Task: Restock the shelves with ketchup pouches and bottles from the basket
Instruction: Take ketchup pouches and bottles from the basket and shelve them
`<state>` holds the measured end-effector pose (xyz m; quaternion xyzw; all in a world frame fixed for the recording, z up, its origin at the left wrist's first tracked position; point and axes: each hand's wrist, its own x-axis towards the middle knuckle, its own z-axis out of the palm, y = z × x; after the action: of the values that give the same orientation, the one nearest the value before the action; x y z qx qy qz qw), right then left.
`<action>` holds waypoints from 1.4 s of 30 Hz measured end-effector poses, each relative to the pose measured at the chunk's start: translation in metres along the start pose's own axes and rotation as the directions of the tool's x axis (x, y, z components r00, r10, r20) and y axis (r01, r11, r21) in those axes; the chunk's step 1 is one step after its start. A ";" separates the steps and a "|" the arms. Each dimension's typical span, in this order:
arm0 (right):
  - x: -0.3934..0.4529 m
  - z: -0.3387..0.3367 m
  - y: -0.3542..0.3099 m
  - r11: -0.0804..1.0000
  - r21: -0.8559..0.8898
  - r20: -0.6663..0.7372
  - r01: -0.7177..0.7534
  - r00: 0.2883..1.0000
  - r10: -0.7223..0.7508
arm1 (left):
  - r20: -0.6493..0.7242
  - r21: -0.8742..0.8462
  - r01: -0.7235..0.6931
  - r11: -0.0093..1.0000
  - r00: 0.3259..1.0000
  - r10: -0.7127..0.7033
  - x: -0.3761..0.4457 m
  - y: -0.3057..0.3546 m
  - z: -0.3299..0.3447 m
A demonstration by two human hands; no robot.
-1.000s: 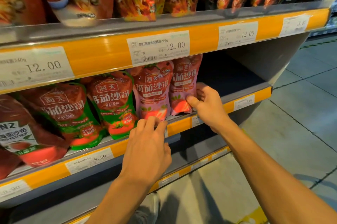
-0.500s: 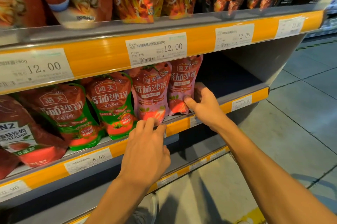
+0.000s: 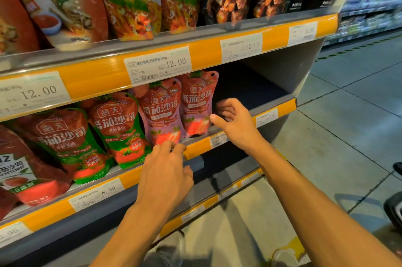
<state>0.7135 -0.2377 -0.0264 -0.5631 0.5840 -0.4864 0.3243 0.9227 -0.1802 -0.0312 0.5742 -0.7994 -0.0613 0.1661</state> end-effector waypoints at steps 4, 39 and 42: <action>-0.040 -0.028 -0.005 0.993 -0.062 -0.054 -0.104 0.994 0.100 | 0.054 -0.191 -0.012 0.982 0.998 0.023 -0.007 0.022 -0.009; -0.470 -0.359 0.178 0.328 0.682 -0.446 -0.654 -0.016 0.895 | 0.727 -0.280 -0.794 0.540 0.191 0.659 -0.112 0.537 0.242; -0.465 -0.355 0.219 0.221 0.705 -0.369 -0.674 -0.082 0.926 | 0.806 -0.226 -0.837 0.499 0.127 0.579 -0.112 0.551 0.287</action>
<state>0.3825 0.2638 -0.1968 0.2337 0.7889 -0.4480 0.3498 0.3639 0.0820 -0.1634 0.0353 -0.9489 -0.1125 -0.2927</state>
